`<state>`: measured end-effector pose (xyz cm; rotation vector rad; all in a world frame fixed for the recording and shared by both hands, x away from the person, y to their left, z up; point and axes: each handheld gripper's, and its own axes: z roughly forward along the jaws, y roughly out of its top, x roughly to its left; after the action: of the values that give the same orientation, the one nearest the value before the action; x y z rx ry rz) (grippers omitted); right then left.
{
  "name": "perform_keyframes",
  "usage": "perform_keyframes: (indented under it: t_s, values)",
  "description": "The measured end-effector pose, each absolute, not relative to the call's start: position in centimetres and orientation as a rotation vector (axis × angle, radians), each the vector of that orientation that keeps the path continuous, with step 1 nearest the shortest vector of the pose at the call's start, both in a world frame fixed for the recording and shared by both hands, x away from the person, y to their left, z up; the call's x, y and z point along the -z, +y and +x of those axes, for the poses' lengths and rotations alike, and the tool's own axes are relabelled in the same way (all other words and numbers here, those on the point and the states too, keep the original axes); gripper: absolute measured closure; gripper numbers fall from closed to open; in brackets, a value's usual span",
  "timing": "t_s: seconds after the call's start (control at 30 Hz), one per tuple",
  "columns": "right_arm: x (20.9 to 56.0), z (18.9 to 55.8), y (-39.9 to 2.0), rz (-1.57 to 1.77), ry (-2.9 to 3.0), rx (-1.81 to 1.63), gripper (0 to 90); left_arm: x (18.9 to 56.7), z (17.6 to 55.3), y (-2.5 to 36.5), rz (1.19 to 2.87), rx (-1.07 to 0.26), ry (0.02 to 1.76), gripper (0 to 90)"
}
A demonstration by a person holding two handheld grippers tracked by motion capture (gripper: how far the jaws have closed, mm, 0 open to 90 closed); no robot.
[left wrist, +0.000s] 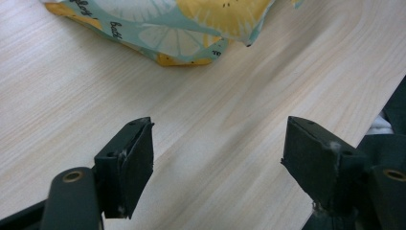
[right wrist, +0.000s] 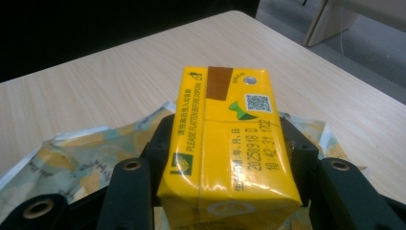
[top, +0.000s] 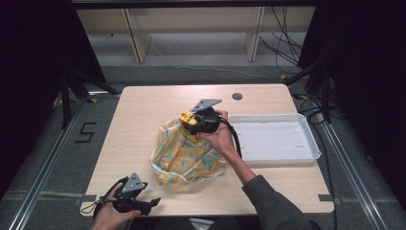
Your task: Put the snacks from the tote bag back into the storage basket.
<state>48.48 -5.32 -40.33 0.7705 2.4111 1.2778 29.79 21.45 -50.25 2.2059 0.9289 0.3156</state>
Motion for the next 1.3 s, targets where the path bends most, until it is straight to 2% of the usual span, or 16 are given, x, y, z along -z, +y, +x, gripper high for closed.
perform_keyframes:
  t_s: [0.7,0.8,1.3]
  values:
    - [37.3,46.1,-8.0,0.708,2.408,-1.356,52.1,50.3,30.0,21.4,2.205,-0.325,0.922,25.6]
    - [36.8,45.7,-8.7,0.689,2.404,-1.36,52.1,50.2,30.1,21.5,2.22,-0.337,0.873,25.6]
    - [35.7,43.5,-14.9,0.737,2.336,-1.373,52.1,50.3,30.1,21.5,2.214,-0.345,0.893,25.6]
